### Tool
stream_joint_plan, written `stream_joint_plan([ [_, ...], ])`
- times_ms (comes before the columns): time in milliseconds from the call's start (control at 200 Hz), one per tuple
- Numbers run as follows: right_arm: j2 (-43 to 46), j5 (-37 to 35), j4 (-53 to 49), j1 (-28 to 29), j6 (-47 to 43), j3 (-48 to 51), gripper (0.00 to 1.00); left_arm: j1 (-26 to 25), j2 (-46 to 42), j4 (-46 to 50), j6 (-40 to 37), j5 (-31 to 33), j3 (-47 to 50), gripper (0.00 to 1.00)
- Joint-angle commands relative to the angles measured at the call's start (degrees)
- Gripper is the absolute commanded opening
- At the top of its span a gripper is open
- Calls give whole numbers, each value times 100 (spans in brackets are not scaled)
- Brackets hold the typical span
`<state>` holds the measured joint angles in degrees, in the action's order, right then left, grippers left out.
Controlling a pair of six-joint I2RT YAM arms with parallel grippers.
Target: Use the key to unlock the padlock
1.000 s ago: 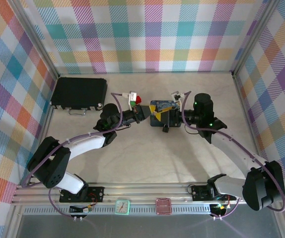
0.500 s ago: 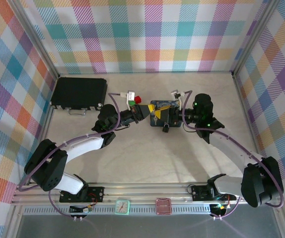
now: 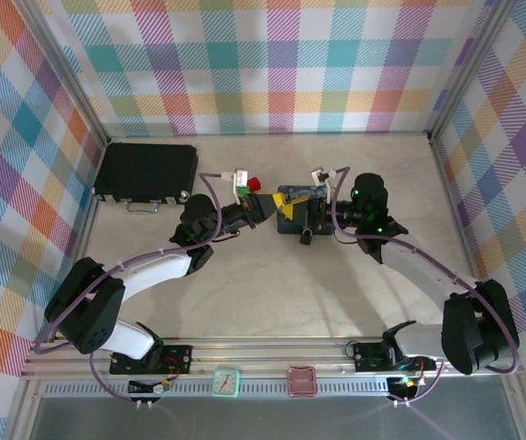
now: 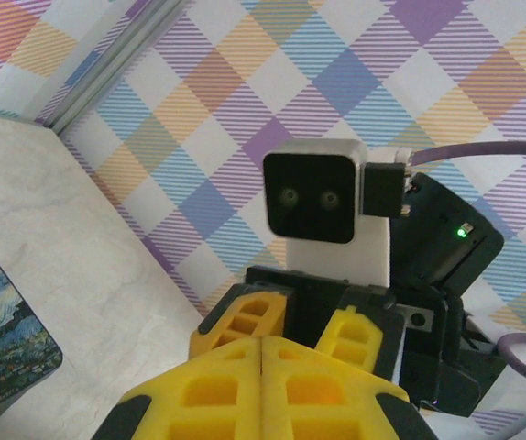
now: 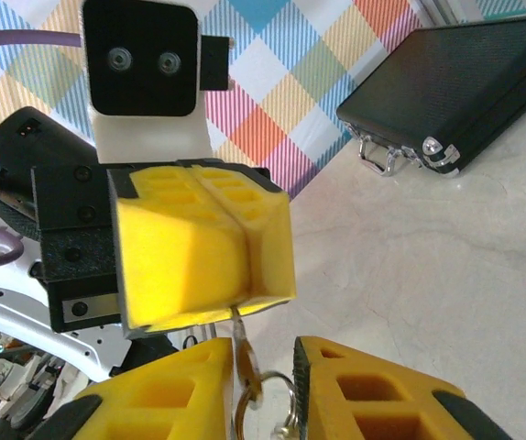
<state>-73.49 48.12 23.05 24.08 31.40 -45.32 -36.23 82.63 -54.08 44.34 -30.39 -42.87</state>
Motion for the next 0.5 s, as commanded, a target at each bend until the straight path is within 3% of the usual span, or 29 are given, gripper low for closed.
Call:
stream_joint_plan([
  [0, -38, 143, 209, 37, 86, 54, 23, -33, -150, -383, 65, 9, 67, 0],
  [115, -24, 141, 200, 36, 83, 48, 15, -33, -164, -383, 42, 58, 93, 0],
  [205, -8, 78, 189, 40, 78, 46, 0, -33, -135, -425, 73, 50, 91, 0],
  [290, 10, 17, 124, 36, 10, 45, 0, -33, -98, -530, 174, 61, 95, 0],
  [320, 22, -29, 40, 35, -49, 20, 0, -33, -122, -522, 208, 108, 120, 15],
  [425, 157, -346, -633, 36, -536, -29, 0, 80, -358, -266, 187, 562, 299, 98],
  [495, 336, -659, -1123, 39, -891, -34, 0, 220, -627, 283, 89, 1067, 434, 100],
])
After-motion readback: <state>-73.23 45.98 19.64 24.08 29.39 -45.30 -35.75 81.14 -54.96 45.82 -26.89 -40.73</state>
